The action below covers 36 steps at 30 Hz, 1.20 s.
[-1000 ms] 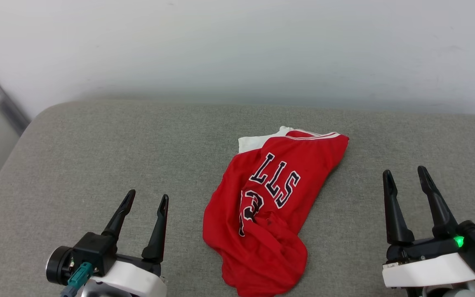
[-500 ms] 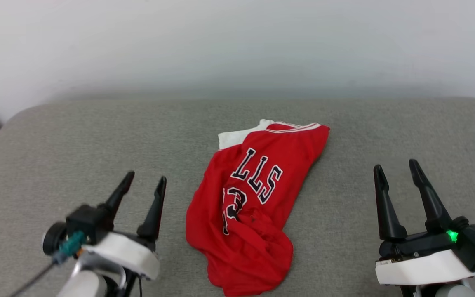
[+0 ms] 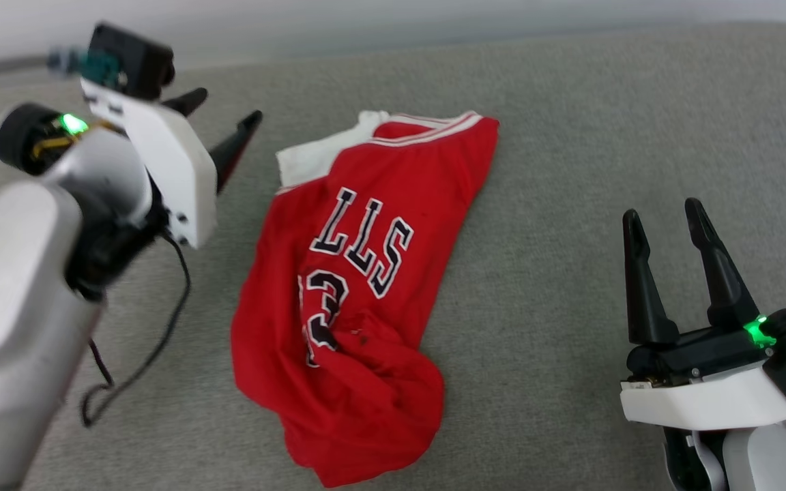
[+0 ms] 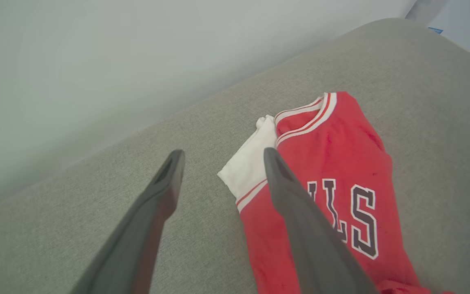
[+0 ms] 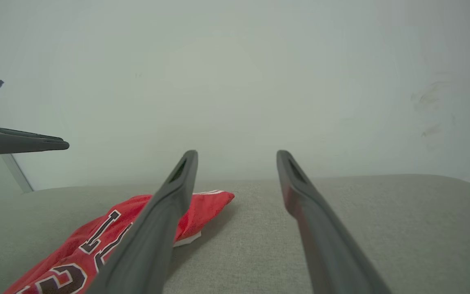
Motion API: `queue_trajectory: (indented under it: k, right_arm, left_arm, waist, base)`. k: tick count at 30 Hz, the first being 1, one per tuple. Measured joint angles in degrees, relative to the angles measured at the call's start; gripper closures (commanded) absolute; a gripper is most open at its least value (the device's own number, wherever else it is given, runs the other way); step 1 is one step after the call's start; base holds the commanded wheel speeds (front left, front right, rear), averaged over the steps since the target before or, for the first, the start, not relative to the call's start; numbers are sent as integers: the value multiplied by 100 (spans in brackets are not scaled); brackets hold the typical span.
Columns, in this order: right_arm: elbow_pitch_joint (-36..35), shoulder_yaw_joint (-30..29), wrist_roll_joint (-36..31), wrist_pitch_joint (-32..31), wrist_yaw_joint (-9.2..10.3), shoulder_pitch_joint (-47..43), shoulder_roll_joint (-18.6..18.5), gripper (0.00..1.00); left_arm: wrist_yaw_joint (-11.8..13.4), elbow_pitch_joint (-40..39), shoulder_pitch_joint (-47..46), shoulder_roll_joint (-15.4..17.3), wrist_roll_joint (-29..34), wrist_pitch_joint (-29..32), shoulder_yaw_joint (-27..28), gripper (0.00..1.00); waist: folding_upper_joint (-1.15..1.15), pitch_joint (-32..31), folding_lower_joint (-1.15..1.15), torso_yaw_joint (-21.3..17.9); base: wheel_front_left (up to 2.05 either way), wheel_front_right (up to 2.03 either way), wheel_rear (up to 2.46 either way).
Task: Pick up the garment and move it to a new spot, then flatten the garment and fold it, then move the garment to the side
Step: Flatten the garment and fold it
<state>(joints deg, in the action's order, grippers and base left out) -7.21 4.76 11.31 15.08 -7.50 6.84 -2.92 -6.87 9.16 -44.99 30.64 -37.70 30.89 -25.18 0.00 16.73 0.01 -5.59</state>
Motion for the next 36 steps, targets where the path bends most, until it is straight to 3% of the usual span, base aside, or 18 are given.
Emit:
queue_trajectory:
  k: [5,15,27,29,36]
  right_arm:
    - [-21,74,122,0,0,147,0,0]
    - [-31,230,303,0,0,276,0,0]
    - [3,305,426,0,0,135,1,0]
    - [-5,289,420,0,0,136,1,0]
    - [45,205,213,0,0,249,2,0]
  left_arm:
    - [-37,358,-1113,361,-533,1560,-214,0]
    - [-47,1055,-1968,670,-799,3091,-659,0]
    - [-54,1083,-2056,828,-1095,3244,-1051,0]
    - [-54,1133,-2054,784,-1105,3139,-1085,100]
    - [-64,1472,-1948,526,-1088,2093,-1004,100]
  waist:
    - [0,479,0,-305]
    - [0,1255,0,-848]
    - [0,1685,-1,-1096]
    - [0,1703,-1,-1061]
    - [0,1606,-1,-850]
  base:
    - [0,0,0]
    - [0,0,0]
    - [0,0,0]
    - [0,0,0]
    - [0,0,0]
